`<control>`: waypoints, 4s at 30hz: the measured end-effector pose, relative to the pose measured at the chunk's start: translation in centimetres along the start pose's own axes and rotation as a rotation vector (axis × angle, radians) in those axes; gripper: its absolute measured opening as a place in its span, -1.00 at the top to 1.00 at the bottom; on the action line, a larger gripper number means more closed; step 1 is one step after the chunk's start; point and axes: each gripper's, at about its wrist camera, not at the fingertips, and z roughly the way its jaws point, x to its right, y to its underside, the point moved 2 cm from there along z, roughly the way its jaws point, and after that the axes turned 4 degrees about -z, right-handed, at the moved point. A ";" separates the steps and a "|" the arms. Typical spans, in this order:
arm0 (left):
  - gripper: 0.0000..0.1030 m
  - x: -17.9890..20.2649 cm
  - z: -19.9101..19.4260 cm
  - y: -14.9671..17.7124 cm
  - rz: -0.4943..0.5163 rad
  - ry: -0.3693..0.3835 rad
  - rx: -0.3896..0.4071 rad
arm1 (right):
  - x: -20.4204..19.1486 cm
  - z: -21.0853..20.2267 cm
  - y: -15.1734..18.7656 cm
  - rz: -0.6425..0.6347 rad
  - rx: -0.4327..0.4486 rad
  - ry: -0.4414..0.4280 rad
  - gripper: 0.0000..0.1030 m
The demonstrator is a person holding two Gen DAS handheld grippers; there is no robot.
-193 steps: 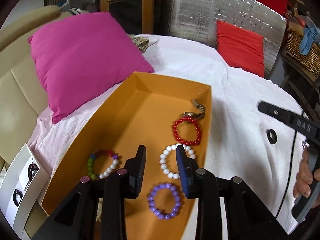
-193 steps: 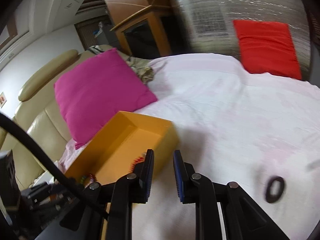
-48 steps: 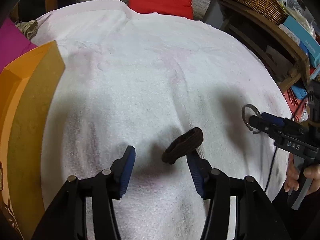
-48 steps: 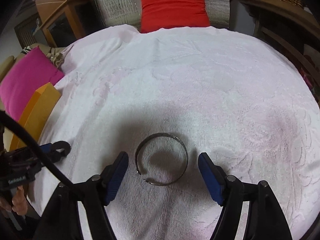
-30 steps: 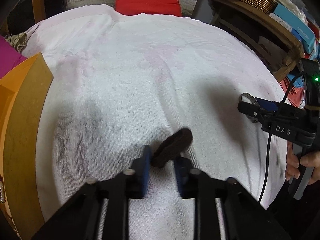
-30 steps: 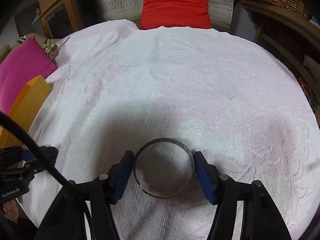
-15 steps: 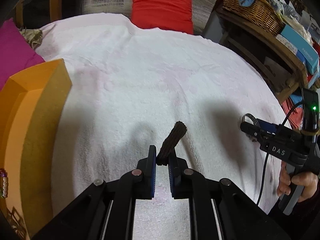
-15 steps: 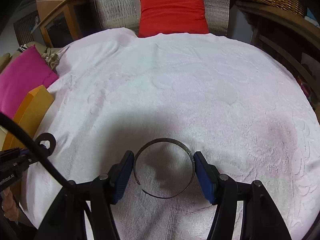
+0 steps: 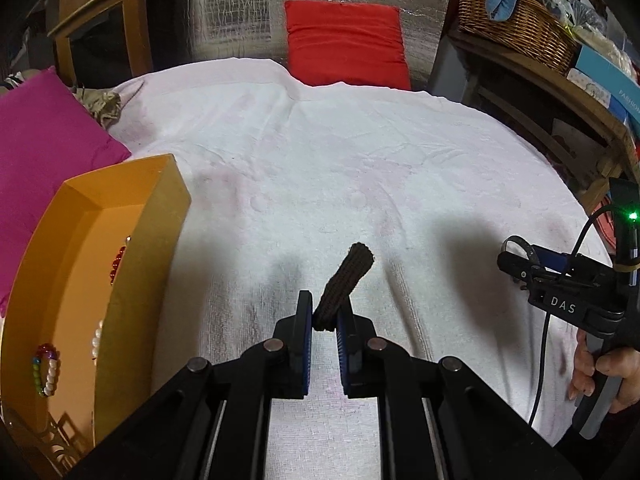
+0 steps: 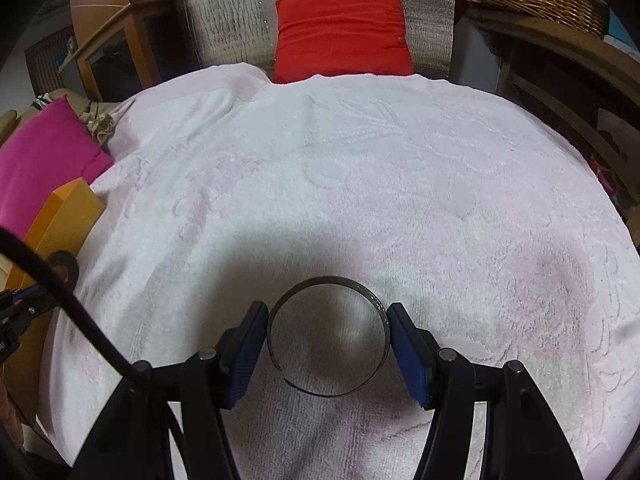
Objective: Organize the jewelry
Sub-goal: 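Carry the hair tie with the left tool while the right tool carries the bangle into the orange box, then open the left tool releasing the hair tie while the right tool opens releasing the bangle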
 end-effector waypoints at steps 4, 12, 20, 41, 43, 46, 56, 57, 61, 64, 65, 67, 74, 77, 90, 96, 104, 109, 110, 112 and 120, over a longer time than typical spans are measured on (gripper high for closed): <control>0.78 0.2 -0.1 0.1 0.020 -0.046 0.010 | -0.2 0.0 -0.1 0.000 0.007 0.000 -0.24; 0.78 0.6 -1.0 0.0 0.040 -0.085 0.042 | -0.1 -0.8 -0.4 0.012 0.050 -0.010 -0.24; 0.78 0.8 -3.2 0.0 0.041 -0.083 0.085 | -0.8 -1.6 -0.8 0.001 0.100 -0.031 -0.24; 0.78 -3.5 -10.1 2.3 -0.009 -0.130 0.162 | -6.5 -2.6 -0.3 -0.088 0.175 -0.102 -0.24; 0.78 -4.3 -10.6 2.3 -0.022 -0.140 0.173 | -7.4 -2.9 -0.3 -0.106 0.182 -0.117 -0.24; 0.78 -5.7 -11.6 2.4 -0.053 -0.158 0.194 | -8.6 -3.5 -0.5 -0.139 0.191 -0.140 -0.24; 0.78 -12.8 -14.2 2.3 -0.174 -0.311 0.272 | -18.0 -5.7 -5.5 -0.267 0.240 -0.301 -0.24; 0.78 -13.7 -14.3 2.4 -0.189 -0.323 0.271 | -19.3 -5.9 -6.1 -0.278 0.244 -0.326 -0.24; 0.78 -16.3 -14.1 2.9 -0.230 -0.354 0.258 | -24.3 -6.1 -7.7 -0.318 0.245 -0.400 -0.24; 0.78 -17.8 -13.9 3.4 -0.254 -0.370 0.249 | -28.0 -5.8 -8.1 -0.359 0.244 -0.445 -0.24; 0.78 -18.2 -13.6 3.5 -0.259 -0.378 0.248 | -29.3 -5.7 -8.1 -0.371 0.241 -0.460 -0.24; 0.78 -19.0 -13.1 3.8 -0.269 -0.393 0.231 | -31.1 -5.4 -7.7 -0.387 0.235 -0.475 -0.24; 0.78 -21.8 -11.9 4.5 -0.325 -0.421 0.201 | -34.5 -3.7 -5.9 -0.421 0.194 -0.500 -0.25; 0.78 -22.9 -11.3 4.7 -0.350 -0.433 0.184 | -34.8 -3.1 -5.1 -0.426 0.179 -0.499 -0.25; 0.78 -24.3 -10.4 4.9 -0.377 -0.446 0.153 | -37.1 -0.7 -4.1 -0.475 0.150 -0.469 -0.25; 0.78 -24.7 -9.7 5.0 -0.385 -0.456 0.130 | -37.1 0.8 -4.5 -0.463 0.123 -0.444 -0.25; 0.78 -24.9 -8.7 5.2 -0.382 -0.461 0.095 | -37.2 2.0 -4.4 -0.451 0.103 -0.433 -0.25; 0.78 -24.8 -8.1 5.3 -0.375 -0.467 0.073 | -37.2 2.5 -4.5 -0.450 0.099 -0.427 -0.25; 0.77 -24.8 -8.1 5.2 -0.373 -0.471 0.070 | -37.2 2.5 -4.5 -0.449 0.098 -0.428 -0.25; 0.74 -24.8 -8.0 5.2 -0.374 -0.467 0.064 | -37.0 2.5 -4.7 -0.439 0.092 -0.433 -0.26; -0.09 -23.9 -9.2 4.8 -0.354 -0.516 0.134 | -34.6 0.8 -4.8 -0.358 0.120 -0.486 -0.36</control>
